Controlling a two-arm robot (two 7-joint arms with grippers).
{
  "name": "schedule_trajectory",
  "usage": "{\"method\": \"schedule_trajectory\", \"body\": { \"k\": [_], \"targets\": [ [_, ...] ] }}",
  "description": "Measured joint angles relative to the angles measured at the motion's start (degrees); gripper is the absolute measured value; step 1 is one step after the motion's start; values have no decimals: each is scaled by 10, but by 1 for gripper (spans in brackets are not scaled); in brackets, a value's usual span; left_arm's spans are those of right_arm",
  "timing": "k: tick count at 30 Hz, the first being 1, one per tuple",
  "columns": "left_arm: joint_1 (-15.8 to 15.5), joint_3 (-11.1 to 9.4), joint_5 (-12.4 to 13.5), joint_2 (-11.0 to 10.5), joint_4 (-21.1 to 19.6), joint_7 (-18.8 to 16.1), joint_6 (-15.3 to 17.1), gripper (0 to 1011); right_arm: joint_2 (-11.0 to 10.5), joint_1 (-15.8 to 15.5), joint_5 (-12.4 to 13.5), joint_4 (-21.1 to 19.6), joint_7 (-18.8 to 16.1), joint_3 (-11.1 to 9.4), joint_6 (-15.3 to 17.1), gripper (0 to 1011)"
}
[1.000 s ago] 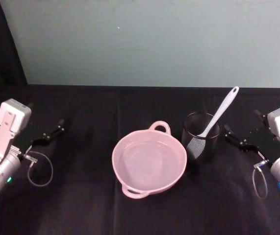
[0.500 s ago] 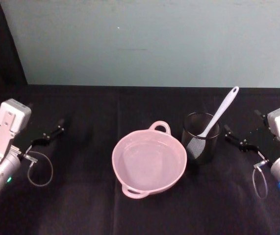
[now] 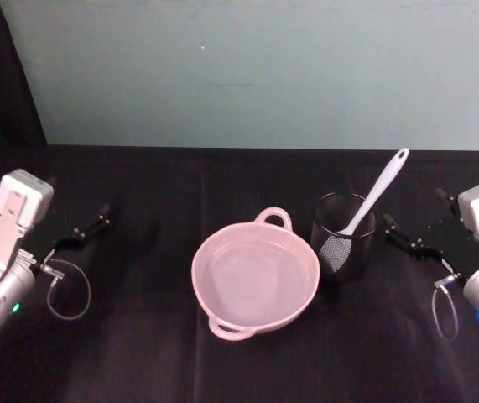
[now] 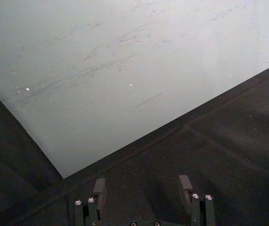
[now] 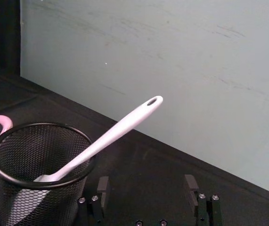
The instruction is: Use the one hand to pick up the spoon and stir the clear water in the bowl.
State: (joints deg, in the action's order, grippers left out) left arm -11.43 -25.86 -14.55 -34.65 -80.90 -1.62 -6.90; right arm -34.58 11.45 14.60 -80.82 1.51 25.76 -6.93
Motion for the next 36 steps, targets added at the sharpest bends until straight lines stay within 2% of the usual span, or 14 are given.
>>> {"method": "schedule_trajectory", "body": {
  "k": [4,7,11,14,15,18,20,23,26,27,28,31,32,36],
  "targets": [
    [0,0,0,0,0,0,0,1005,2,-1,8,3,-11,-10,3,1004],
    [0,0,0,0,0,0,0,1006,0,-14,15,-10,-12,-23,12,1004],
    [0,0,0,0,0,0,0,1005,-7,-42,36,-45,-9,-49,23,1004],
    [0,0,0,0,0,0,0,1005,-12,-68,69,-75,-16,-76,24,1004],
    [0,0,0,0,0,0,0,1005,-13,-81,92,-90,-25,-90,24,1004],
    [0,0,0,0,0,0,0,1005,-13,-96,135,-108,-48,-112,27,1004],
    [0,0,0,0,0,0,0,1005,-7,-110,195,-123,-84,-138,37,1004],
    [0,0,0,0,0,0,0,1005,1,-114,239,-128,-110,-154,50,1004],
    [0,0,0,0,0,0,0,1005,16,-109,306,-128,-149,-172,88,1004],
    [0,0,0,0,0,0,0,1005,16,-109,306,-128,-149,-172,88,1004],
    [0,0,0,0,0,0,0,1005,22,-102,334,-124,-163,-177,111,1004],
    [0,0,0,0,0,0,0,1005,31,-90,376,-114,-178,-180,143,1004],
    [0,0,0,0,0,0,0,1005,35,-82,399,-107,-184,-180,161,1004],
    [0,0,0,0,0,0,0,1005,43,-58,438,-87,-194,-174,192,1004]
  ]
}}
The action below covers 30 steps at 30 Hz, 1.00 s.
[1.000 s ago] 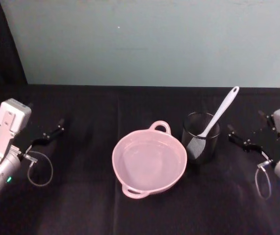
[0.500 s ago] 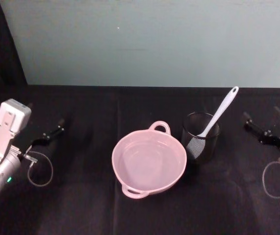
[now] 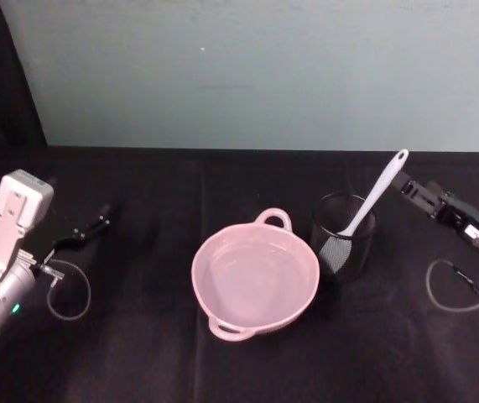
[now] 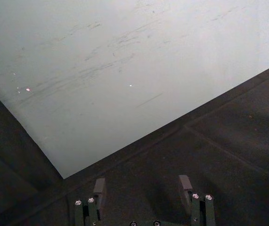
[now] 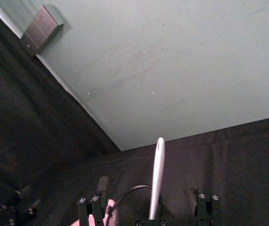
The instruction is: Use the one hand to pick up the spoon and stir the clear water in the bowl.
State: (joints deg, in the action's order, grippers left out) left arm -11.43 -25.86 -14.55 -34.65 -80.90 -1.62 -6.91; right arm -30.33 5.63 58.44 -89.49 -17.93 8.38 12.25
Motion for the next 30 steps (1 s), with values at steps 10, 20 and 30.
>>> {"method": "schedule_trajectory", "body": {
  "k": [10,20,30],
  "targets": [
    [0,0,0,0,0,0,0,1005,16,66,38,70,-11,32,30,1004],
    [0,0,0,0,0,0,0,1005,27,111,31,123,-18,68,20,1004],
    [0,0,0,0,0,0,0,1005,25,106,32,120,-18,78,5,1004]
  ]
}}
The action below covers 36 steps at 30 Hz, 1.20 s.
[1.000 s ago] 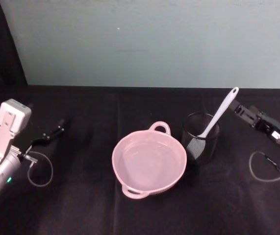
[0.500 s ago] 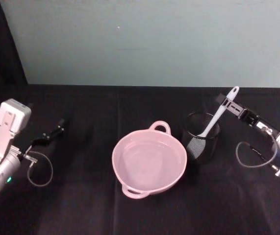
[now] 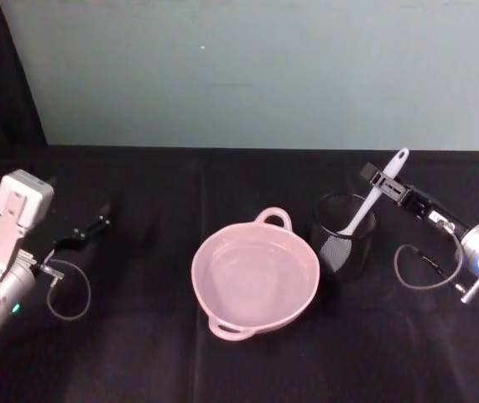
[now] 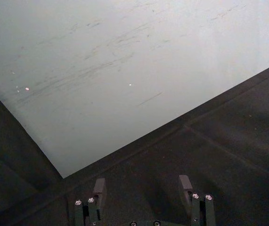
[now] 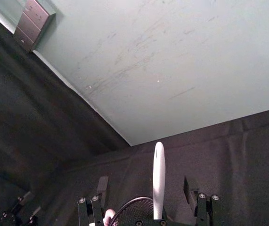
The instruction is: Use the one hand to pick up the spoon and stir the clear water in the bowl.
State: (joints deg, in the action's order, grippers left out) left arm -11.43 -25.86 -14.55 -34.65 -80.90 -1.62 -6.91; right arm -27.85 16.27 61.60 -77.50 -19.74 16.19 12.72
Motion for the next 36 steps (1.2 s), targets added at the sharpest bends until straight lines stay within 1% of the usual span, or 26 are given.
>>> {"method": "schedule_trajectory", "body": {
  "k": [13,15,19,20,23,25,27,29,32,36],
  "targets": [
    [0,0,0,0,0,0,0,1005,0,2,1,2,0,-2,4,1004],
    [0,0,0,0,0,0,0,1005,1,2,1,2,0,-2,4,983],
    [0,0,0,0,0,0,0,1005,1,2,1,2,0,-2,4,888],
    [0,0,0,0,0,0,0,1005,1,2,1,2,0,-2,4,888],
    [0,0,0,0,0,0,0,1005,1,2,1,2,0,-2,5,765],
    [0,0,0,0,0,0,0,1005,1,2,1,2,0,-2,5,735],
    [0,0,0,0,0,0,0,1005,1,2,1,2,0,-3,5,653],
    [0,0,0,0,0,0,0,1005,1,2,1,2,0,-3,5,609],
    [0,0,0,0,0,0,0,1005,1,3,1,2,0,-3,5,486],
    [0,0,0,0,0,0,0,1005,1,3,1,2,0,-3,5,364]
  ]
}}
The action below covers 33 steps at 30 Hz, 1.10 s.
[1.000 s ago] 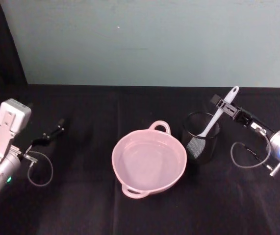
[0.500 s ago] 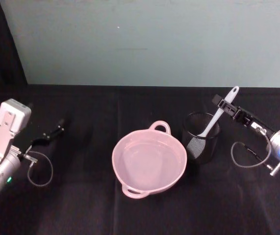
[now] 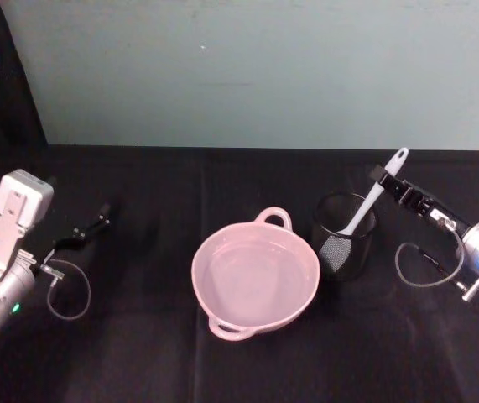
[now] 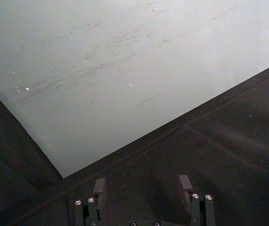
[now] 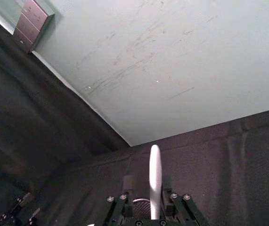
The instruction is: Use the one hand to pick up the spoon and stir the clear water in the bowl.
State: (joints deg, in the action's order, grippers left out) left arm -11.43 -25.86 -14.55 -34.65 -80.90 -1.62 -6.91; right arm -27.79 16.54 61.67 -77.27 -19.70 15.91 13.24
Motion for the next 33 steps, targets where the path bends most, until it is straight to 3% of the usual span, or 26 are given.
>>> {"method": "schedule_trajectory", "body": {
  "k": [9,21,22,27,33],
  "targets": [
    [0,0,0,0,0,0,0,1005,0,0,0,0,0,0,0,118],
    [0,0,0,0,0,0,0,1005,0,0,0,0,0,0,0,118],
    [0,0,0,0,0,0,0,1005,-11,-2,-17,-16,6,6,-15,118],
    [0,0,0,0,0,0,0,1005,-33,-5,-50,-50,23,15,-35,118],
    [0,0,0,0,0,0,0,1005,-67,3,-101,-100,35,24,-31,118]
  ]
}}
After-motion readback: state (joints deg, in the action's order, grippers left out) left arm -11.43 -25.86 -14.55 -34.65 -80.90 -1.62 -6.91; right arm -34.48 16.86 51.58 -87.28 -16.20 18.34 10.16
